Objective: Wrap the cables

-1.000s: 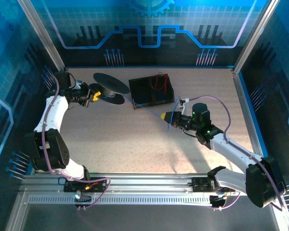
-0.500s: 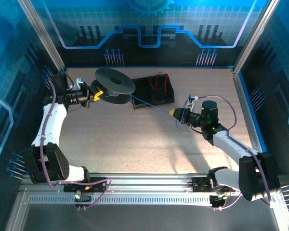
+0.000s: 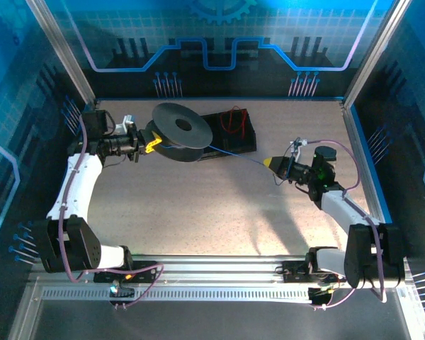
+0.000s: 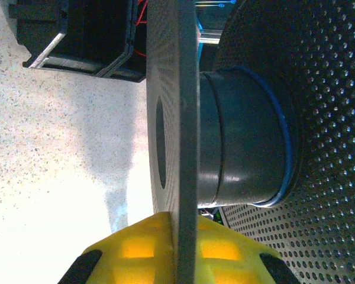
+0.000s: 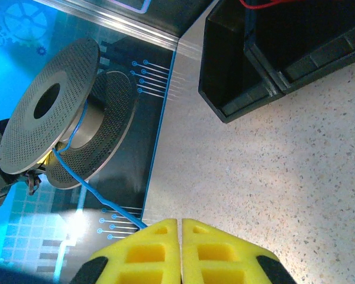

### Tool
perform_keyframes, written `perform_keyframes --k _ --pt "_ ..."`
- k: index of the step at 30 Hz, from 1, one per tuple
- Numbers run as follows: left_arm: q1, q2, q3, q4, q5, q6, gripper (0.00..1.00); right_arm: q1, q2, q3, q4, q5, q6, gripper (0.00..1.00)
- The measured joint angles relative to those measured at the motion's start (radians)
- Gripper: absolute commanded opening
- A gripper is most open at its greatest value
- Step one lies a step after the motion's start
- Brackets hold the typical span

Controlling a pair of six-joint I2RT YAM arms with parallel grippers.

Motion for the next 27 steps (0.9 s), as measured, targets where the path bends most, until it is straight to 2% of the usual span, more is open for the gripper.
perform_keyframes --k 7,13,18,23,27 --pt "-0.005 0.000 0.005 -0.006 0.010 0.016 0.00 -0.007 0.000 0.003 -0.011 -0.016 -0.008 0.00" --pt "-0.063 0.000 0.037 -0.013 0.013 0.048 0.00 -0.040 0.015 0.003 -0.023 -0.014 -0.012 0.00" --pt "-0.129 -0.004 0.068 -0.047 0.012 0.118 0.00 -0.102 0.042 0.003 -0.035 -0.032 -0.028 0.00" --pt "-0.169 -0.018 0.071 -0.127 0.004 0.201 0.00 -0.183 0.045 0.002 -0.047 -0.112 -0.049 0.00" --pt "-0.236 -0.024 0.089 -0.166 -0.014 0.256 0.00 -0.234 0.046 -0.001 -0.074 -0.146 -0.063 0.00"
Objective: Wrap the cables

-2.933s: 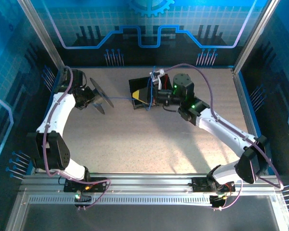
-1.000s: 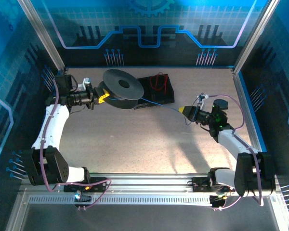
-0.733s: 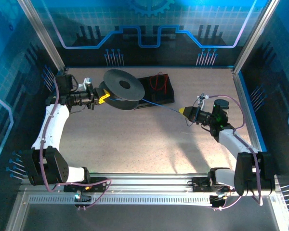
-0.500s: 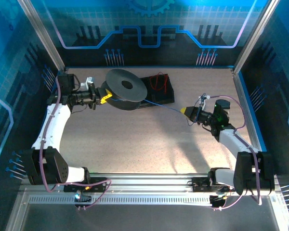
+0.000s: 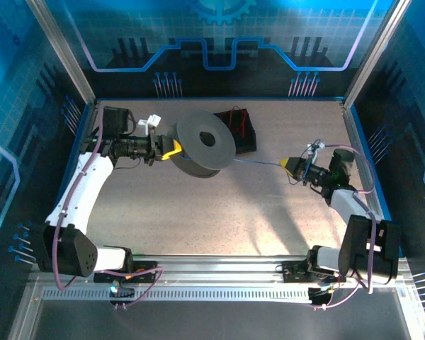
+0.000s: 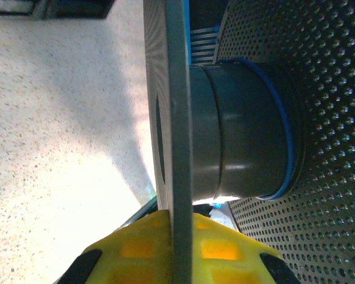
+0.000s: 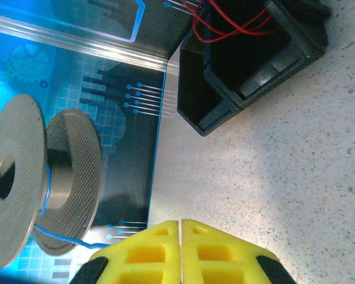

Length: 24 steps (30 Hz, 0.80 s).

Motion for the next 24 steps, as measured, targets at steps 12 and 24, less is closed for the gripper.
perform_keyframes --k 12,24 --pt "-0.227 -0.002 0.124 -0.159 -0.169 0.240 0.00 -0.075 0.016 -0.001 -0.053 -0.011 -0.013 0.00" --pt "-0.569 -0.006 0.158 -0.233 -0.591 0.400 0.00 -0.119 0.021 -0.001 -0.090 0.008 -0.012 0.00"
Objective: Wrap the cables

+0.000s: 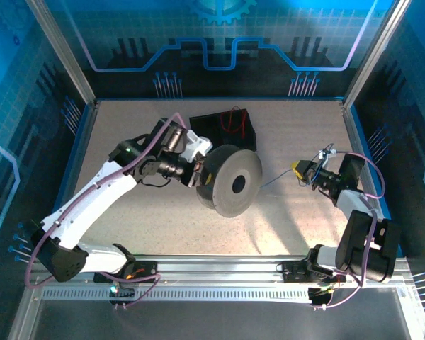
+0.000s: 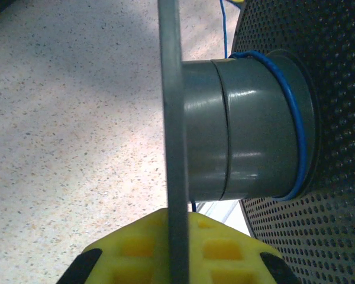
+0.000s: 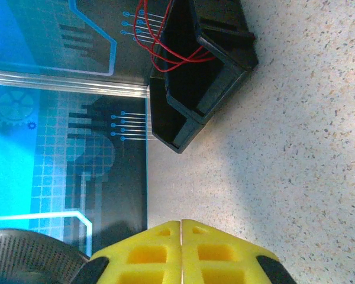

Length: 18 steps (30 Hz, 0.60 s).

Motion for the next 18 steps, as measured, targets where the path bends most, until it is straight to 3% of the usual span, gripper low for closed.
perform_keyframes --k 12,18 --pt "-0.219 0.103 0.033 -0.020 -0.346 0.052 0.00 -0.002 -0.001 0.004 -0.002 0.057 0.033 0.00" --pt "-0.246 0.186 0.054 -0.019 -0.454 0.052 0.00 0.048 -0.031 0.072 -0.024 0.111 0.075 0.00"
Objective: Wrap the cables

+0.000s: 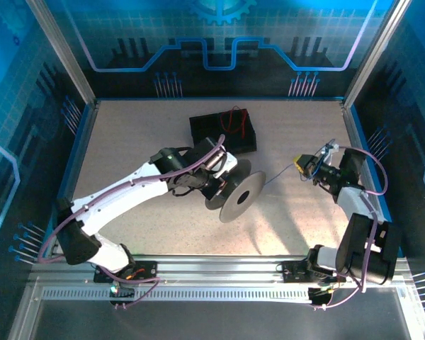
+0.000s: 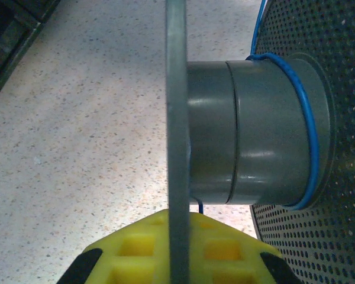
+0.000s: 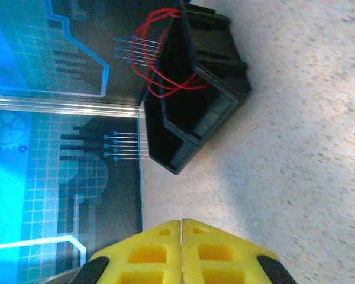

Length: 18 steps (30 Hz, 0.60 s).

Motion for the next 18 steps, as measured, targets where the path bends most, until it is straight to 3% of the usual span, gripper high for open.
perform_keyframes --k 11,18 --pt "0.004 0.097 0.040 -0.011 -0.093 -0.006 0.00 0.309 -0.055 0.240 -0.066 0.146 0.043 0.00" --pt "0.067 0.108 0.059 -0.011 -0.113 -0.057 0.00 0.534 -0.057 0.376 -0.142 0.240 0.019 0.00"
